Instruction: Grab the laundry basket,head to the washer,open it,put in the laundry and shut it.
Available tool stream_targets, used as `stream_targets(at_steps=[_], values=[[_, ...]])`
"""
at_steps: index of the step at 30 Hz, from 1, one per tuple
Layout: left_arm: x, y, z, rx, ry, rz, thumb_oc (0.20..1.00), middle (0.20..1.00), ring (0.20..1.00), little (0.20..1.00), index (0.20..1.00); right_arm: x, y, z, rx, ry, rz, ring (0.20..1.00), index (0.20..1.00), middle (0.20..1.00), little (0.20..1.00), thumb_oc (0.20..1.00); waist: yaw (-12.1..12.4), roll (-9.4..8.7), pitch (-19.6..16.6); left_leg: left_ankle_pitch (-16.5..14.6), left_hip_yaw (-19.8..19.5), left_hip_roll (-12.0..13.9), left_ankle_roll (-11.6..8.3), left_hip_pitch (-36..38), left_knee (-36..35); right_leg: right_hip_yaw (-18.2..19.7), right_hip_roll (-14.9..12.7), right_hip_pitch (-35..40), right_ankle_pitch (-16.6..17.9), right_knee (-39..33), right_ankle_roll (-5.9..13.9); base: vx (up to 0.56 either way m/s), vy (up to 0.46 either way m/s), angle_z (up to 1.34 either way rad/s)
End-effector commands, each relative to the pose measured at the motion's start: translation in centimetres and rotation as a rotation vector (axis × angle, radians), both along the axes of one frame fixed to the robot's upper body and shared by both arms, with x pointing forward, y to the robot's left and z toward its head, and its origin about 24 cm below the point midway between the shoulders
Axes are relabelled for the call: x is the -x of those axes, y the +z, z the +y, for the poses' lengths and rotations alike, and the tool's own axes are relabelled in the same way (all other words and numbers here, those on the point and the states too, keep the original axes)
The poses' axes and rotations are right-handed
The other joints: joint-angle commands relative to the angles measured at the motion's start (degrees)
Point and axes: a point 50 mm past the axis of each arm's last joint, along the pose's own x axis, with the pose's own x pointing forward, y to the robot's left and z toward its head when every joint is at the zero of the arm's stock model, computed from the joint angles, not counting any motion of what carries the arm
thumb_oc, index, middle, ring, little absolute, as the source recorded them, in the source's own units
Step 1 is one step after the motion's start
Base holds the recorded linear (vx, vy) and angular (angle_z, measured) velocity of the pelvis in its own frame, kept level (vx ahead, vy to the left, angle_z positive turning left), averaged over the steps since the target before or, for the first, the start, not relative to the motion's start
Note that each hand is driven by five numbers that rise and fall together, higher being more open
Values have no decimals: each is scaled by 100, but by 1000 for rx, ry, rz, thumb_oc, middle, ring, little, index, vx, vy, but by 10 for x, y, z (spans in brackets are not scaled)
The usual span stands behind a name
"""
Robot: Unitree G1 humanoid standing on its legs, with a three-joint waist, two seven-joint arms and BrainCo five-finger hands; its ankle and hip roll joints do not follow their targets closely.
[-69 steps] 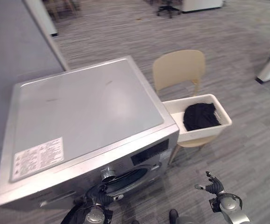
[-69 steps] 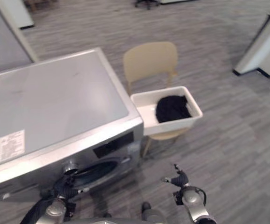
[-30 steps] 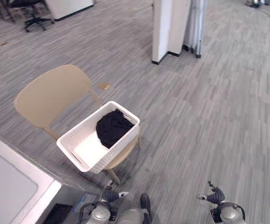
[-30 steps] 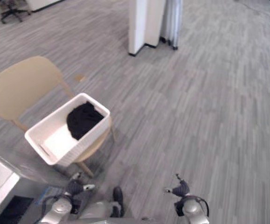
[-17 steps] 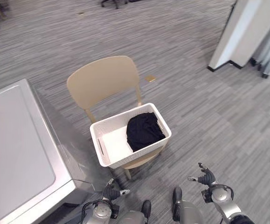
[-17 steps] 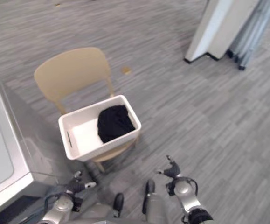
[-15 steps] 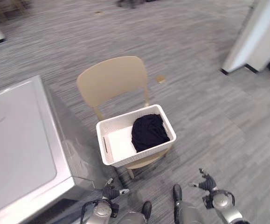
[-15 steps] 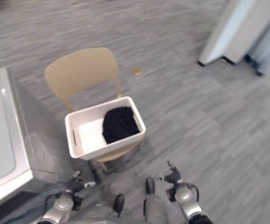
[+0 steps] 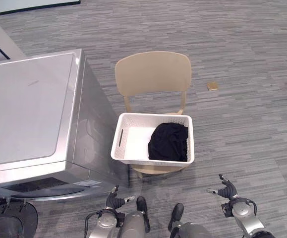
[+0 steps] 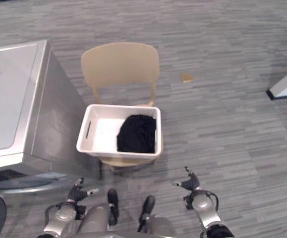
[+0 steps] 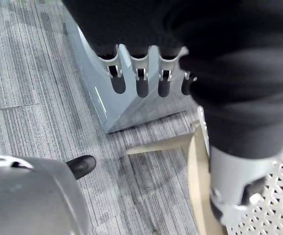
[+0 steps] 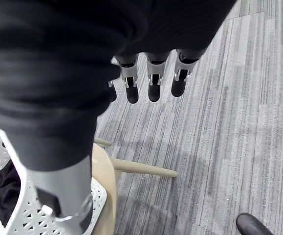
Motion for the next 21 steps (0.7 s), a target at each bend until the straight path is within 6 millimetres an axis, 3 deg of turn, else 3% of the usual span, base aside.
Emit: stream_targets(at_steps=[1, 5, 7, 8, 11, 12, 13, 15, 19, 21], values=[[6, 3, 23, -58, 24, 1, 1000, 1000, 1000, 1000, 1000, -1, 7, -3, 36, 28, -42, 1000, 1000, 1000, 1000, 1000, 95, -1, -270, -296, -255, -193, 107, 113, 56, 407, -306, 213, -976, 800, 660, 142, 89, 19], [13, 3, 34, -76, 60, 12, 1000, 1000, 1000, 1000, 1000, -11, 16, 1, 98, 105, -82, 1000, 1000, 1000, 1000, 1000, 251, -99, -323, -439, -322, -344, 258, 276, -64, 454, -459, 110, -1000, 1328, 826, 155, 127, -6], [13, 6, 43, -99, 78, 5, 1000, 1000, 1000, 1000, 1000, -24, 30, 3, 151, 172, -138, 1000, 1000, 1000, 1000, 1000, 299, -127, -267, -511, -387, -387, 354, 388, -114, 517, -602, -275, -945, 2090, 990, 30, 82, 7], [9, 9, 48, -121, 76, -10, 1000, 1000, 1000, 1000, 1000, -36, 49, 4, 213, 231, -224, 1000, 1000, 1000, 1000, 1000, 277, -116, -199, -408, -483, -369, 410, 369, -143, 770, -532, -679, -805, 2510, 1062, -13, 40, 13], [3, 12, 48, -141, 63, -34, 1000, 1000, 1000, 1000, 1000, -50, 81, 4, 278, 310, -353, 1000, 1000, 1000, 1000, 1000, 165, -103, -145, -378, -752, -428, 397, 458, -253, 1322, -363, -867, -793, 2218, 958, 10, -26, 45], [3, 12, 48, -141, 63, -34, 1000, 1000, 1000, 1000, 1000, -50, 81, 4, 278, 310, -352, 1000, 1000, 1000, 1000, 1000, 165, -102, -149, -377, -752, -426, 397, 454, -254, 1322, -361, -869, -790, 2214, 958, 36, -91, 77], [5, 11, 46, -142, 49, -28, 1000, 1000, 1000, 1000, 1000, -58, 96, 7, 325, 389, -396, 1000, 1000, 1000, 1000, 1000, 171, -126, -111, -354, -890, -437, 360, 507, -276, 1531, -409, -823, -719, 1800, 901, 21, -69, 59], [7, 10, 47, -149, 40, -24, 1000, 1000, 1000, 1000, 1000, -63, 106, 14, 358, 463, -428, 1000, 1000, 1000, 1000, 1000, 213, -180, -122, -318, -1002, -478, 330, 482, -297, 1650, -379, -731, -668, 1547, 912, -11, -104, 49], [9, 9, 48, -159, 24, -15, 1000, 1000, 1000, 1000, 1000, -73, 114, 29, 373, 566, -450, 1000, 1000, 1000, 1000, 1000, 375, -231, -216, -123, -1074, -437, 224, 394, -460, 1480, -342, -578, -611, 1119, 876, -38, -146, 50], [8, 9, 46, -152, 10, -10, 1000, 1000, 1000, 1000, 1000, -79, 115, 38, 416, 649, -436, 1000, 1000, 1000, 1000, 1000, 509, -212, -206, 119, -1274, -398, 96, 247, -634, 1353, -261, -502, -584, 842, 804, -75, -168, 5]])
